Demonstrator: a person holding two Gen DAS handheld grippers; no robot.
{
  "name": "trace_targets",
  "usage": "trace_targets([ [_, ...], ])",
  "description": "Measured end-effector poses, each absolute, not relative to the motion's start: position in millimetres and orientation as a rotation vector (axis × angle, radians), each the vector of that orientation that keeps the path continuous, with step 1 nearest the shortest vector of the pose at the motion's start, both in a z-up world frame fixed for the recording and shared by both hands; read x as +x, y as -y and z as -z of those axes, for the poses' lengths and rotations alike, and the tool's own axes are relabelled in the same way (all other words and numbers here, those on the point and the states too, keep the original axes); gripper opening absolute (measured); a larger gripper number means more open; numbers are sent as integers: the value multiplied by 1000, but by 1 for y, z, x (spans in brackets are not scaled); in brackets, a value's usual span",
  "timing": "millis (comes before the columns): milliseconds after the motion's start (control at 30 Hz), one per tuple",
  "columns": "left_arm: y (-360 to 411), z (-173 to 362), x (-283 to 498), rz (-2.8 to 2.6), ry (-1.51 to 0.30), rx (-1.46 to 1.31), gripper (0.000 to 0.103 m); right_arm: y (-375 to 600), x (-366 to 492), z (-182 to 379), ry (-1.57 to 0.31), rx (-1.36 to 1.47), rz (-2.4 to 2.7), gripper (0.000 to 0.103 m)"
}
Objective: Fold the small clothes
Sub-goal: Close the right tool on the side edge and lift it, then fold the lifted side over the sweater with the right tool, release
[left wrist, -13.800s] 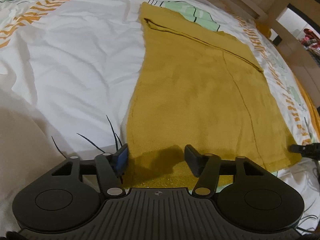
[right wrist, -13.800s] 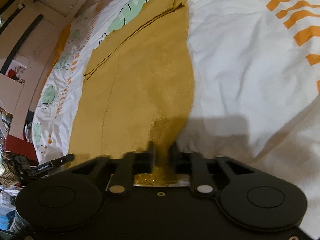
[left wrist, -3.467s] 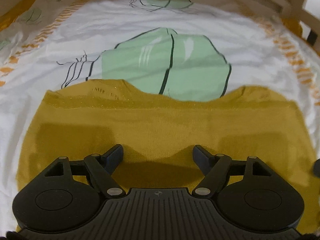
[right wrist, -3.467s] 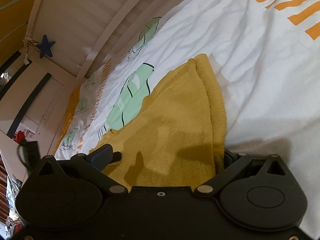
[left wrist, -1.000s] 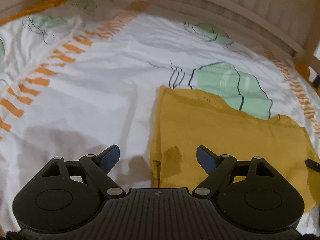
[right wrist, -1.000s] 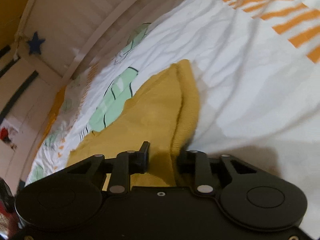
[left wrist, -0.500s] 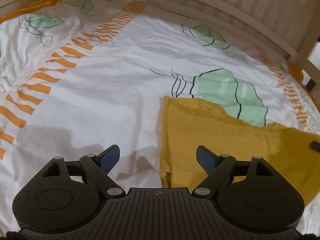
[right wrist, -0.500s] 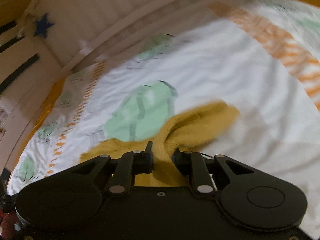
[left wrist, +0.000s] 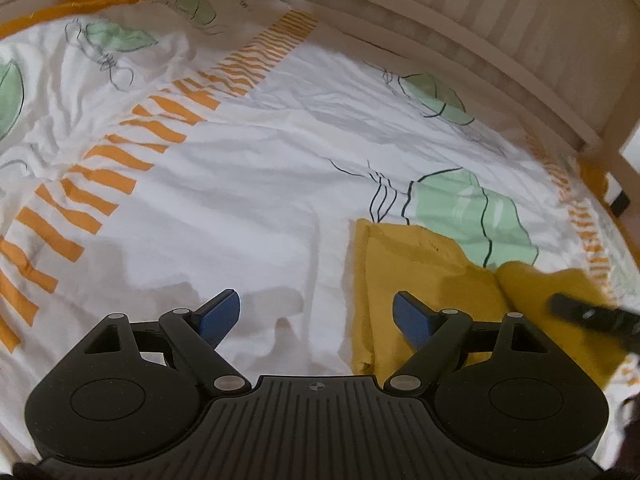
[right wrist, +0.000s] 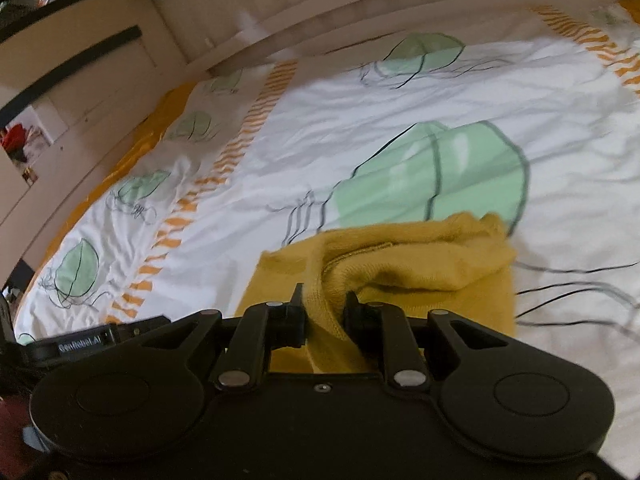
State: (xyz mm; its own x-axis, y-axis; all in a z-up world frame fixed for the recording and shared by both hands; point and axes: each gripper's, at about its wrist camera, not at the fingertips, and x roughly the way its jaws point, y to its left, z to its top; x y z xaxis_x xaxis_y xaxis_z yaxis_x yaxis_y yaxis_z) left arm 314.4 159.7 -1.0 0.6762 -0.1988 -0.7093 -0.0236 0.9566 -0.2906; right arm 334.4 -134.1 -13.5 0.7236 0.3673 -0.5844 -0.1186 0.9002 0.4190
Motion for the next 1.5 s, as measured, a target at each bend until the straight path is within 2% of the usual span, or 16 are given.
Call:
trace_targets([
  [633,-191,-3,315,81,-812,-396,84,35,335,39,-745,102,-307,26],
  [733,-189,-3,315,88,-815,-386,84,25,336,46,-752,77,-318,34],
  [867,-188,-2,314,95,-819,-372,84,19,327,51,-725,126,-416,55],
  [900,-187,-2,314,97,-821,-369,84,16,322,50,-711,122,-443,57],
  [1267,-171,0,313,155,-822,-303,84,63,265,35,-591,247,-450,58],
  [1500,-144,0,313,244,-798,-224,84,81,267,52,-644,259,-390,59],
])
